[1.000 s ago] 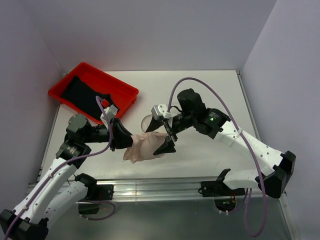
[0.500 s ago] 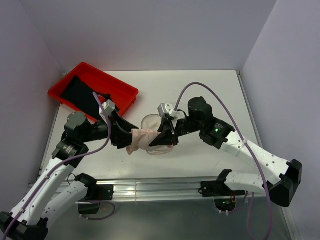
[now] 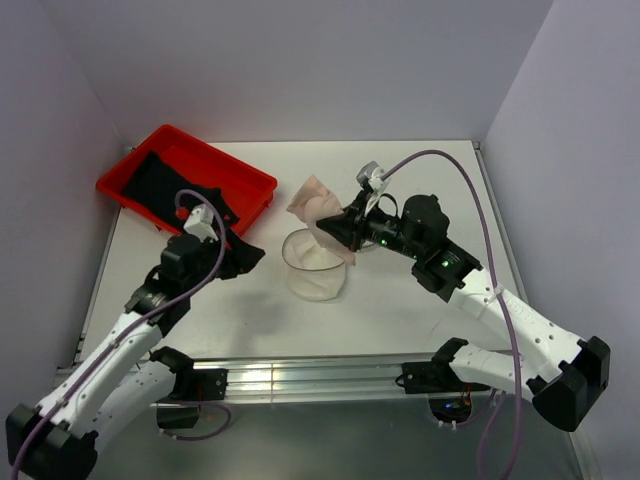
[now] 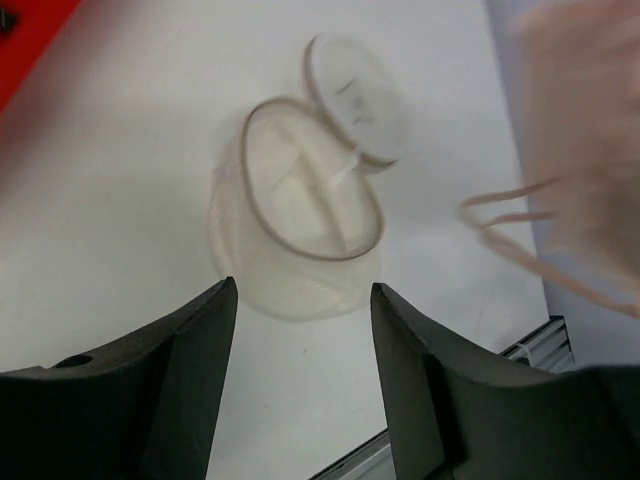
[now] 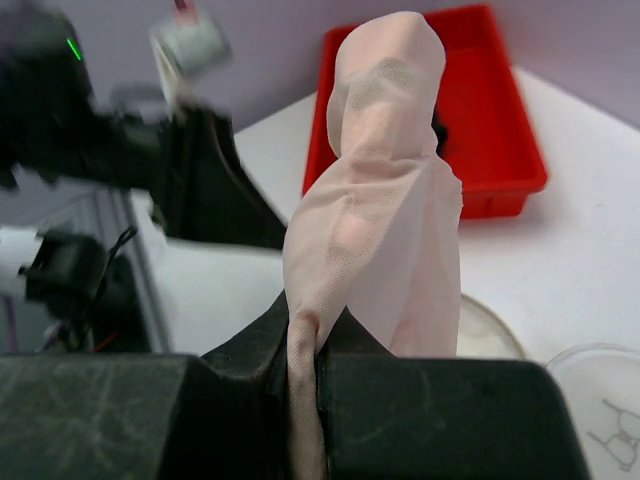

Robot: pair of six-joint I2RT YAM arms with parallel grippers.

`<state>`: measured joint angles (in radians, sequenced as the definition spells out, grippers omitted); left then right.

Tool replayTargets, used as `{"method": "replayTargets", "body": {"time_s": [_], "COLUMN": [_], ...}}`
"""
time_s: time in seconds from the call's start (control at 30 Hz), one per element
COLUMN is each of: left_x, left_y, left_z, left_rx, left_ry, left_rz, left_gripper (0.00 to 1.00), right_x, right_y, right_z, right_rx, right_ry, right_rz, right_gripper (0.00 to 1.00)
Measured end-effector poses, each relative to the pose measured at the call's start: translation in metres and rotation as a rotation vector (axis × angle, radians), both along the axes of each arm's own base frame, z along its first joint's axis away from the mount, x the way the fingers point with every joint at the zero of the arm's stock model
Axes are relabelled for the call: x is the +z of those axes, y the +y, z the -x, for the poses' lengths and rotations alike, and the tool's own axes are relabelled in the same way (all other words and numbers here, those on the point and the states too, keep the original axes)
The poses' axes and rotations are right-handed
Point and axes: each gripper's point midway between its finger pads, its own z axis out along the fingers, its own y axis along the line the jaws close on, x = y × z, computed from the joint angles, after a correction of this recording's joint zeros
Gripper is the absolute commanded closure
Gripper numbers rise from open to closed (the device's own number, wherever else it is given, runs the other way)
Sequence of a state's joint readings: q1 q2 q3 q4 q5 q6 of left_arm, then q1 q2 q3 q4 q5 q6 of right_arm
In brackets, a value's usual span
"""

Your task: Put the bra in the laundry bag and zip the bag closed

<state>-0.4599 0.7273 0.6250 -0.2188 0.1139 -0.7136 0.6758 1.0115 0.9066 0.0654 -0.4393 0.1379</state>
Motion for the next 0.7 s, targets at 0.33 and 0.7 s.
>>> {"method": "replayTargets", "body": {"time_s": [0.33,0.7], "left_x": [-0.109,-0.141], "left_y": [-0.025,-0.054], "left_z": [-0.024,-0.060], "left_rx": [0.023,-0.005], "left_ry": [0.283,0.314], "left_rz": [-0.002,-0.003], "left_gripper": [0.36,0.53], "right_x": [-0.002,-0.039], "right_y": [-0.019,-0.014], "right_z": [-0.056,-0.068], "right_rx": [-0.169,-0.115], "right_ry": [0.011,0.061], "right_rz": [-0.088,-0.080], "right_gripper": [1.00,1.00]}}
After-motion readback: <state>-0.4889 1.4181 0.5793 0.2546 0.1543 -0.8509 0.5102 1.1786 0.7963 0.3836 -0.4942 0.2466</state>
